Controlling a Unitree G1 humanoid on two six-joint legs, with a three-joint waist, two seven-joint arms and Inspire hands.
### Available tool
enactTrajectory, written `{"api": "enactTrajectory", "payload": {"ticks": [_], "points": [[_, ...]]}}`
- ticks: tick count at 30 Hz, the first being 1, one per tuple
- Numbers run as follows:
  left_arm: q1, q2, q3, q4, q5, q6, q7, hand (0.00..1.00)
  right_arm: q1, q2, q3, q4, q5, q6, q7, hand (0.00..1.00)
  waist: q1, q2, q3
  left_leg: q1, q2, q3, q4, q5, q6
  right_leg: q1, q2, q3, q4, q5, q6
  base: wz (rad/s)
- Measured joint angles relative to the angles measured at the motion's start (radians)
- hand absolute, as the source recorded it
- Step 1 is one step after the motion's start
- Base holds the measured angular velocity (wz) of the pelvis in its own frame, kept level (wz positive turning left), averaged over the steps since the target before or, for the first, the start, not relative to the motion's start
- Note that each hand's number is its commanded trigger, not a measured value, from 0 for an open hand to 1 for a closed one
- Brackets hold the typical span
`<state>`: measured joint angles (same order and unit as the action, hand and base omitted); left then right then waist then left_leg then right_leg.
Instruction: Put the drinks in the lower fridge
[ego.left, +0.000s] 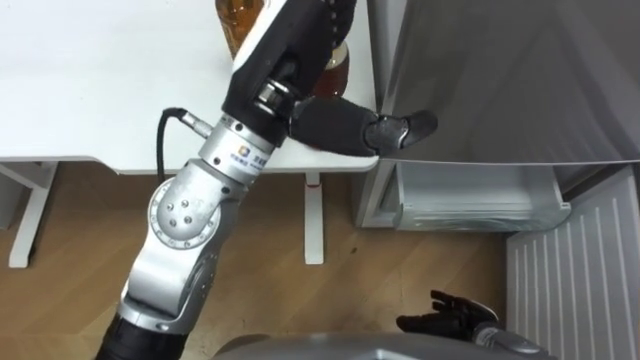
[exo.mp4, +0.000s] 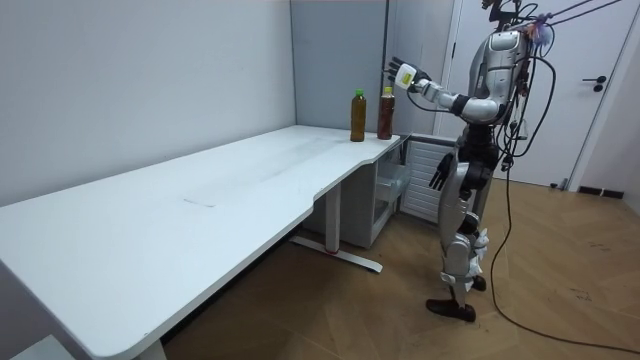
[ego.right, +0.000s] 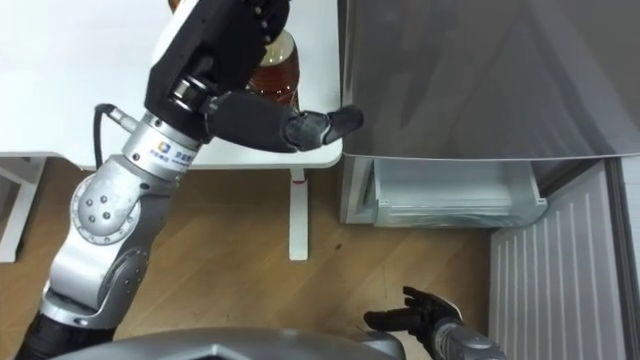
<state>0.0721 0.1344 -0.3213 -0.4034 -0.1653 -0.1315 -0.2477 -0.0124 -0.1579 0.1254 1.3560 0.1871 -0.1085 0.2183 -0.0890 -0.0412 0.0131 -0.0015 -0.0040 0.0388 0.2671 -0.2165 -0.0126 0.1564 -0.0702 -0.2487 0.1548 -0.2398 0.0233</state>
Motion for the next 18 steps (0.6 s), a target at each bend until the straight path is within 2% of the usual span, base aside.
{"api": "enactTrajectory", "payload": {"ticks": [5, 18], "points": [[0.000, 0.000, 0.001, 0.006, 0.000, 0.000, -0.002, 0.00, 0.000, 0.000, 0.008, 0.000, -0.001, 0.000, -0.012, 0.00, 0.004, -0.004, -0.0032, 0.001, 0.000, 0.000, 0.000, 0.000, 0.000, 0.000, 0.000, 0.000, 0.000, 0.000, 0.000, 0.00], [0.000, -0.001, 0.005, 0.013, 0.001, 0.002, 0.002, 0.00, 0.001, 0.001, 0.010, 0.004, 0.001, 0.001, -0.024, 0.00, 0.011, 0.000, -0.0051, 0.003, 0.000, 0.001, 0.001, 0.000, 0.000, 0.002, 0.000, -0.001, 0.001, 0.000, 0.000, 0.00]]}}
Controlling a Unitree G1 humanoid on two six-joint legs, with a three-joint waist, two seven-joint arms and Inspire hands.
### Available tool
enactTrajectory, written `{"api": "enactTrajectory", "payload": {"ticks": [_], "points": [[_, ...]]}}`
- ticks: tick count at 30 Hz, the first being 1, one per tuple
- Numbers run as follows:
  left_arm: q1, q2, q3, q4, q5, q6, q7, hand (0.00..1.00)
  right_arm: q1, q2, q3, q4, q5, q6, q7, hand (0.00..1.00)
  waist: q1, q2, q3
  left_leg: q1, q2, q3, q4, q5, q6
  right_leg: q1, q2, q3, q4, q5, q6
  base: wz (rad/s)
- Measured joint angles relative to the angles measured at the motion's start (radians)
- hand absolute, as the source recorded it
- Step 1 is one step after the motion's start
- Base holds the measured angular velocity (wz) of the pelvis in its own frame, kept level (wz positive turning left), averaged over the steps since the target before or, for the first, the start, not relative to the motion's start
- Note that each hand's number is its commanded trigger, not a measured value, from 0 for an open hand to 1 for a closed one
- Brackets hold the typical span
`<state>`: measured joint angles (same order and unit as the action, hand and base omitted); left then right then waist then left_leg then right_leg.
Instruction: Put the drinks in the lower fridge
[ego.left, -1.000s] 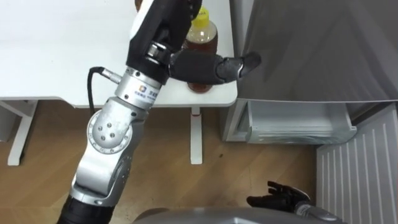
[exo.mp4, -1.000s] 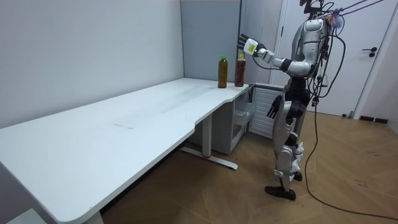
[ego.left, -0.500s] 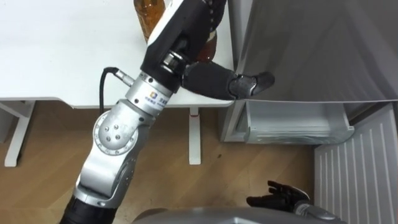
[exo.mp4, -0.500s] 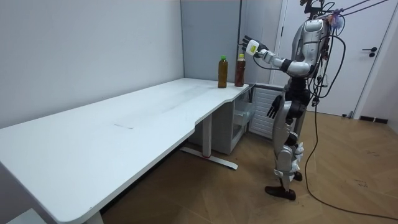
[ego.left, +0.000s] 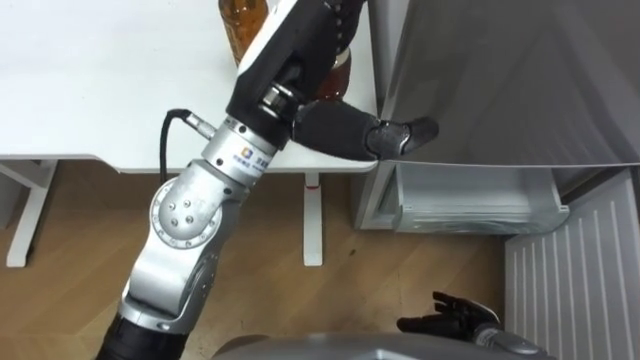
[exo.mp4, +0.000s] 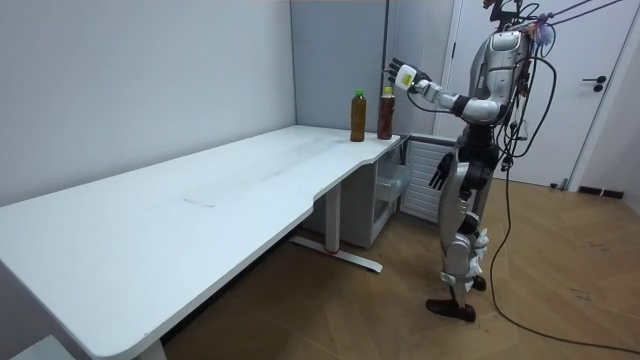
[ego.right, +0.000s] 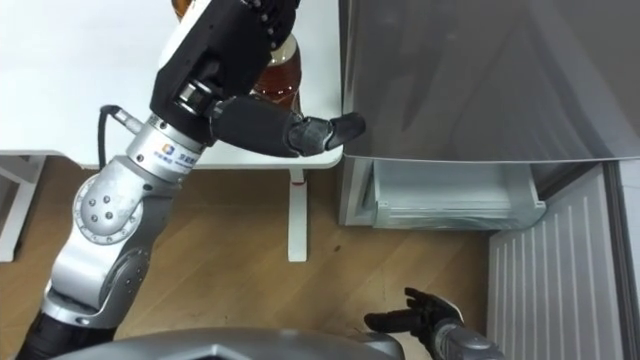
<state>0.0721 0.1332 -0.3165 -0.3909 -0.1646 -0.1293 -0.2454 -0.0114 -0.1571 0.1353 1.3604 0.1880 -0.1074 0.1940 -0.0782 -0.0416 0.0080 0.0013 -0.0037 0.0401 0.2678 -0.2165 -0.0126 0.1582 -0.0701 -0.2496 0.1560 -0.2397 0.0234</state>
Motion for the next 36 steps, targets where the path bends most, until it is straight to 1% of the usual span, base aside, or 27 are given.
{"api": "enactTrajectory", "payload": {"ticks": [2, 7, 10, 11, 13, 16, 23, 31, 36], "points": [[0.000, -0.002, 0.002, -0.003, 0.000, 0.000, 0.016, 0.00, 0.001, 0.000, 0.000, -0.001, 0.000, 0.000, 0.000, 0.00, 0.000, 0.006, -0.0037, -0.001, 0.000, 0.000, 0.000, 0.000, 0.000, -0.001, 0.000, 0.000, 0.000, 0.000, 0.000, 0.00], [-0.006, -0.006, 0.026, -0.004, 0.002, 0.000, 0.056, 0.00, 0.000, 0.000, 0.000, 0.004, 0.003, -0.001, 0.000, 0.00, -0.001, 0.014, -0.0080, -0.001, 0.000, -0.003, 0.001, 0.000, 0.000, 0.001, 0.000, -0.001, -0.001, 0.000, 0.000, 0.00], [-0.024, -0.012, 0.051, -0.009, 0.002, 0.000, 0.090, 0.00, -0.001, 0.000, -0.001, 0.011, 0.003, -0.002, 0.000, 0.00, -0.001, 0.021, -0.0061, 0.000, 0.000, -0.003, 0.000, 0.000, 0.000, 0.003, 0.000, -0.001, -0.002, 0.000, 0.000, 0.00], [-0.028, -0.017, 0.062, -0.018, 0.002, -0.001, 0.100, 0.00, -0.003, 0.000, -0.002, 0.016, 0.004, -0.003, 0.000, 0.00, -0.002, 0.023, -0.0037, 0.000, 0.000, -0.003, 0.000, 0.000, 0.000, 0.003, 0.000, -0.001, -0.002, 0.000, 0.000, 0.00], [-0.030, -0.024, 0.076, -0.025, 0.002, -0.003, 0.113, 0.00, -0.004, 0.000, -0.003, 0.018, 0.004, -0.004, 0.000, 0.00, -0.002, 0.024, -0.0025, 0.000, 0.000, -0.003, 0.000, 0.000, 0.000, 0.003, 0.000, -0.001, -0.002, 0.000, 0.000, 0.00], [-0.033, -0.026, 0.084, -0.025, 0.001, -0.003, 0.134, 0.00, -0.007, 0.000, -0.003, 0.023, 0.003, -0.004, 0.000, 0.00, -0.001, 0.026, 0.0008, 0.000, 0.000, -0.003, 0.000, 0.000, 0.000, 0.003, 0.000, -0.002, -0.002, 0.000, 0.000, 0.00], [-0.033, -0.030, 0.084, -0.026, 0.001, -0.003, 0.152, 0.00, -0.009, 0.004, -0.003, 0.023, 0.004, -0.004, 0.000, 0.00, -0.002, 0.020, 0.0043, 0.000, 0.000, -0.004, -0.001, 0.000, 0.000, 0.002, 0.000, -0.003, -0.003, 0.000, 0.000, 0.00], [-0.033, -0.029, 0.083, -0.025, 0.001, -0.003, 0.155, 0.00, -0.008, 0.005, -0.002, 0.017, 0.004, -0.003, 0.000, 0.00, 0.000, 0.017, 0.0059, 0.000, -0.001, -0.003, -0.002, 0.000, 0.000, 0.001, 0.000, -0.002, -0.002, 0.000, 0.000, 0.00], [-0.031, -0.025, 0.060, -0.011, 0.000, -0.003, 0.145, 0.00, -0.007, 0.006, 0.000, 0.011, 0.004, -0.001, 0.004, 0.00, 0.001, 0.011, 0.0076, 0.000, 0.000, -0.001, -0.002, 0.000, 0.000, 0.000, 0.000, -0.001, -0.002, 0.000, 0.000, 0.00]]}}
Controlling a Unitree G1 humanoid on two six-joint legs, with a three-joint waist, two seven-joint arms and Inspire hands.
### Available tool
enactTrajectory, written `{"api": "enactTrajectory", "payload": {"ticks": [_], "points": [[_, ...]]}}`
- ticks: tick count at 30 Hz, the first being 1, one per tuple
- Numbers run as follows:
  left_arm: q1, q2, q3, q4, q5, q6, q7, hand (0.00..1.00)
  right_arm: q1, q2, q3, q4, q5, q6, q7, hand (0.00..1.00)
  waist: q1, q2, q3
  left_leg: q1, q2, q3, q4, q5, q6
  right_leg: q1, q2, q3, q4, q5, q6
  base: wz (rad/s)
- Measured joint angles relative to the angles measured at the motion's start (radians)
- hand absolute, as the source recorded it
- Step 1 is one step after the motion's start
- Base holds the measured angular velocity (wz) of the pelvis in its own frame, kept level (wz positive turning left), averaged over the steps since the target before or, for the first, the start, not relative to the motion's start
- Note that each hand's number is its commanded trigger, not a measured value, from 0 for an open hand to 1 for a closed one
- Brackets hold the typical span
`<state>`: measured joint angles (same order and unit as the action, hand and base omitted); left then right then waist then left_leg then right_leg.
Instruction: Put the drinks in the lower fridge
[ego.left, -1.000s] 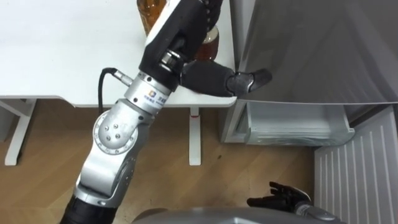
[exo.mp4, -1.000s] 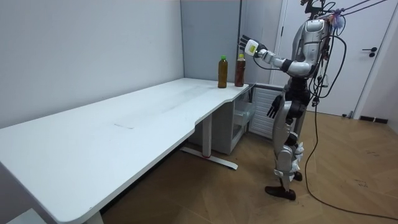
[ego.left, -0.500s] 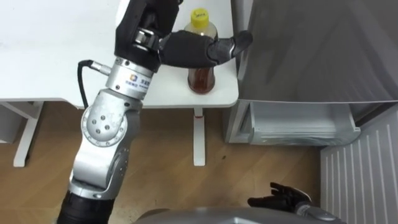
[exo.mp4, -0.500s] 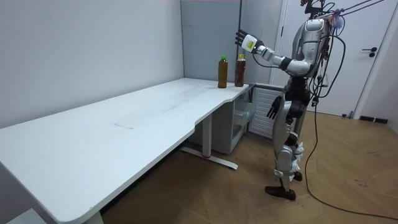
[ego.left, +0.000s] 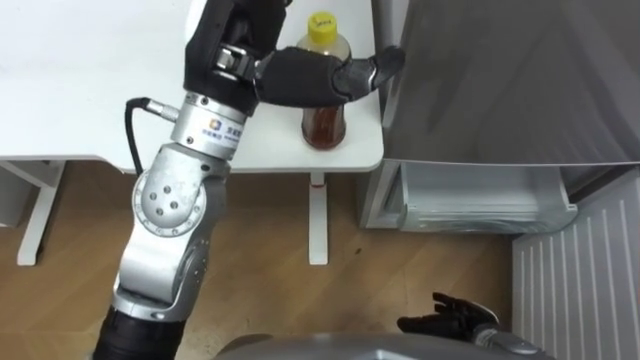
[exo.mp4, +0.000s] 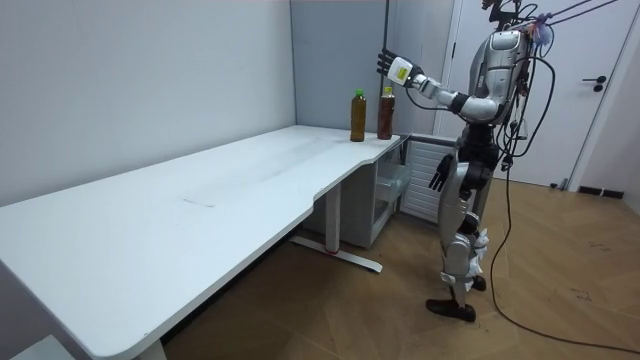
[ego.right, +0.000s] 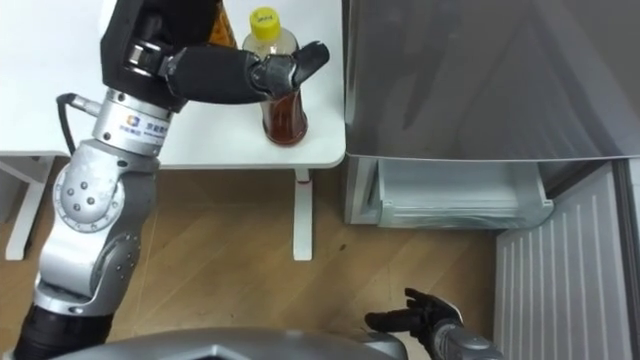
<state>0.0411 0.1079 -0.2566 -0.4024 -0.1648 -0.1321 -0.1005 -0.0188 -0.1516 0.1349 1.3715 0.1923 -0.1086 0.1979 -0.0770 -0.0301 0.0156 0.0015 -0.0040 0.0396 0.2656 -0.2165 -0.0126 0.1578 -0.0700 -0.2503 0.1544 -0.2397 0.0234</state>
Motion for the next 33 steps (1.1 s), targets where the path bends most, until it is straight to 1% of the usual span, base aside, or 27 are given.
{"api": "enactTrajectory", "payload": {"ticks": [7, 10, 13, 16, 18, 20, 24, 28, 33], "points": [[0.010, 0.004, -0.024, 0.012, 0.001, 0.001, -0.040, 0.00, 0.001, -0.001, -0.001, -0.005, -0.002, 0.000, 0.012, 0.00, 0.000, -0.003, -0.0023, 0.001, 0.000, 0.001, 0.000, 0.000, 0.000, 0.001, 0.000, 0.001, 0.000, 0.000, 0.000, 0.00], [0.026, 0.011, -0.024, 0.012, 0.001, 0.001, -0.043, 0.00, 0.003, -0.003, -0.001, -0.010, -0.004, 0.001, 0.017, 0.00, -0.001, -0.003, -0.0038, 0.001, 0.000, 0.001, -0.001, 0.000, 0.000, 0.001, 0.000, 0.001, 0.000, 0.000, 0.000, 0.00], [0.038, 0.024, -0.024, 0.013, 0.001, 0.005, -0.043, 0.00, 0.005, -0.003, -0.001, -0.013, -0.006, 0.002, 0.018, 0.00, 0.000, -0.003, -0.0056, 0.002, 0.000, 0.001, -0.003, 0.000, 0.000, 0.000, 0.000, 0.001, 0.000, 0.000, 0.000, 0.00], [0.041, 0.028, -0.023, 0.031, 0.001, 0.006, -0.043, 0.00, 0.009, -0.003, -0.001, -0.017, -0.007, 0.002, 0.021, 0.00, 0.001, -0.006, -0.0088, 0.005, 0.000, 0.003, -0.008, 0.000, 0.000, 0.001, 0.000, 0.002, 0.000, 0.000, 0.000, -0.01], [0.041, 0.026, -0.022, 0.058, 0.001, 0.006, -0.043, 0.00, 0.012, -0.003, -0.001, -0.017, -0.007, 0.002, 0.023, 0.00, 0.001, -0.009, -0.0142, 0.009, 0.000, 0.005, -0.010, 0.000, 0.000, 0.002, 0.000, 0.005, 0.000, 0.000, 0.000, -0.04], [0.041, 0.026, -0.022, 0.061, 0.001, 0.006, -0.044, 0.00, 0.014, -0.003, -0.001, -0.017, -0.007, 0.002, 0.023, 0.00, 0.001, -0.010, -0.0180, 0.010, 0.000, 0.006, -0.011, 0.000, 0.000, 0.003, 0.000, 0.005, 0.000, 0.000, 0.000, 0.00], [0.041, 0.026, -0.022, 0.062, 0.001, 0.006, -0.047, 0.00, 0.017, -0.003, -0.002, -0.020, -0.007, 0.002, 0.023, 0.00, 0.002, -0.011, -0.0176, 0.011, 0.000, 0.007, -0.011, 0.000, 0.000, 0.003, 0.000, 0.006, 0.000, 0.000, 0.000, 0.00], [0.041, 0.027, -0.021, 0.063, 0.001, 0.006, -0.046, 0.00, 0.018, -0.003, -0.001, -0.022, -0.007, 0.001, 0.023, 0.00, 0.003, -0.011, -0.0155, 0.011, 0.000, 0.006, -0.011, 0.000, 0.000, 0.005, 0.000, 0.005, -0.001, 0.000, 0.000, 0.00], [0.041, 0.026, -0.020, 0.063, 0.000, 0.002, -0.045, 0.00, 0.018, -0.003, -0.001, -0.022, -0.007, 0.000, 0.022, 0.00, 0.007, -0.011, -0.0097, 0.012, 0.001, 0.006, -0.011, 0.001, 0.000, 0.005, 0.000, 0.006, -0.001, 0.000, 0.000, 0.00]]}}
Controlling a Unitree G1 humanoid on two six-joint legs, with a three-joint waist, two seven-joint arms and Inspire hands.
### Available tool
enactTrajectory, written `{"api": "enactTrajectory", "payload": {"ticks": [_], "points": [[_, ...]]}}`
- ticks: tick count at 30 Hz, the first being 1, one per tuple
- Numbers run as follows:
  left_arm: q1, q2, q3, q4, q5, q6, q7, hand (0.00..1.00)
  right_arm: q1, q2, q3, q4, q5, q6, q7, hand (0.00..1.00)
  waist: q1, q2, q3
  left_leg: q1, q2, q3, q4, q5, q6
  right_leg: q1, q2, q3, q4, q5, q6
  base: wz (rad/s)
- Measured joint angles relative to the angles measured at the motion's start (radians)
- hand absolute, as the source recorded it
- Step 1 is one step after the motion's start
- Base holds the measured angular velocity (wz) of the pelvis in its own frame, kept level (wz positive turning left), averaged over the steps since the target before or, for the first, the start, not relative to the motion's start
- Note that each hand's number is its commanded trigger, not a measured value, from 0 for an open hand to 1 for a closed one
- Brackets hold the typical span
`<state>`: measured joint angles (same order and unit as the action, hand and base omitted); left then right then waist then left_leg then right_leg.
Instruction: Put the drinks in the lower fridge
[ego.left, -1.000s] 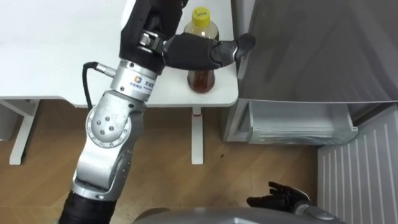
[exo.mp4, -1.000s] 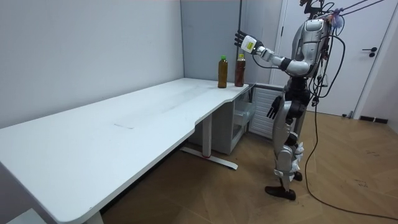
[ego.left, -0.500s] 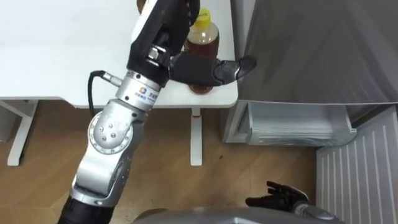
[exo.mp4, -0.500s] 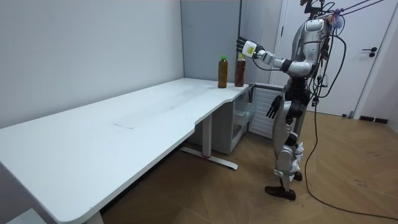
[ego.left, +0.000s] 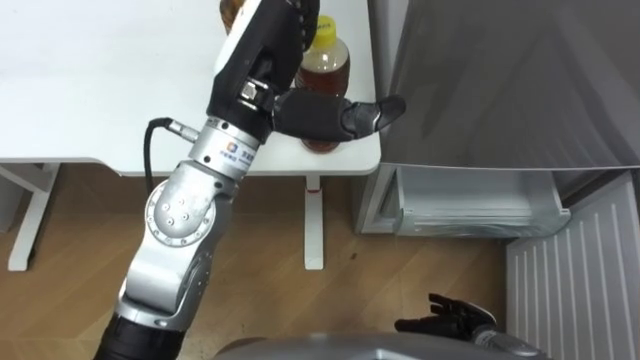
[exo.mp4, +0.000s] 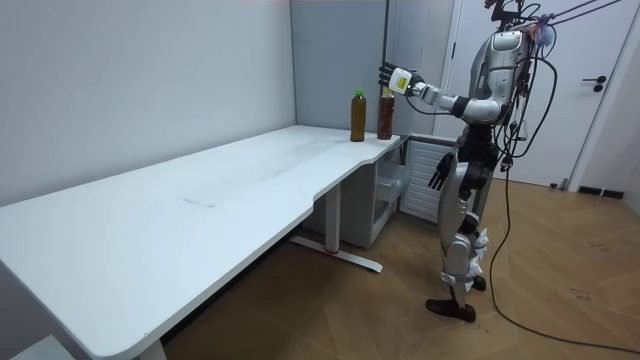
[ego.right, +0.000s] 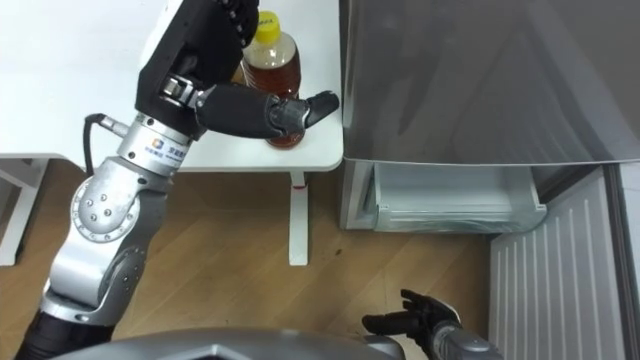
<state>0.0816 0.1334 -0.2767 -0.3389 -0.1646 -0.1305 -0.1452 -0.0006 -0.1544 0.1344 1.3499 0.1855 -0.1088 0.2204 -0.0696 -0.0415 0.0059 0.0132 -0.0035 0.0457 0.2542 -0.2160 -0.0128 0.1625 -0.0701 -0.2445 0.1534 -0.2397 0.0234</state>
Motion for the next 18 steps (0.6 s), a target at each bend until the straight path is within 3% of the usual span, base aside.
{"api": "enactTrajectory", "payload": {"ticks": [8, 18], "points": [[0.000, -0.007, 0.000, 0.000, 0.000, -0.007, 0.004, 0.00, 0.000, 0.000, 0.000, 0.002, 0.001, 0.000, 0.001, 0.00, 0.020, 0.007, 0.0075, -0.001, 0.001, 0.002, -0.001, 0.000, 0.000, -0.002, 0.000, 0.001, 0.000, 0.000, 0.000, 0.00], [0.000, -0.007, 0.005, 0.000, 0.001, -0.009, 0.017, 0.00, 0.000, 0.000, 0.000, 0.005, 0.001, 0.000, 0.002, 0.00, 0.023, 0.007, 0.0076, 0.000, 0.001, 0.002, -0.002, 0.000, 0.000, -0.001, 0.000, 0.000, -0.001, 0.000, 0.000, 0.00]]}}
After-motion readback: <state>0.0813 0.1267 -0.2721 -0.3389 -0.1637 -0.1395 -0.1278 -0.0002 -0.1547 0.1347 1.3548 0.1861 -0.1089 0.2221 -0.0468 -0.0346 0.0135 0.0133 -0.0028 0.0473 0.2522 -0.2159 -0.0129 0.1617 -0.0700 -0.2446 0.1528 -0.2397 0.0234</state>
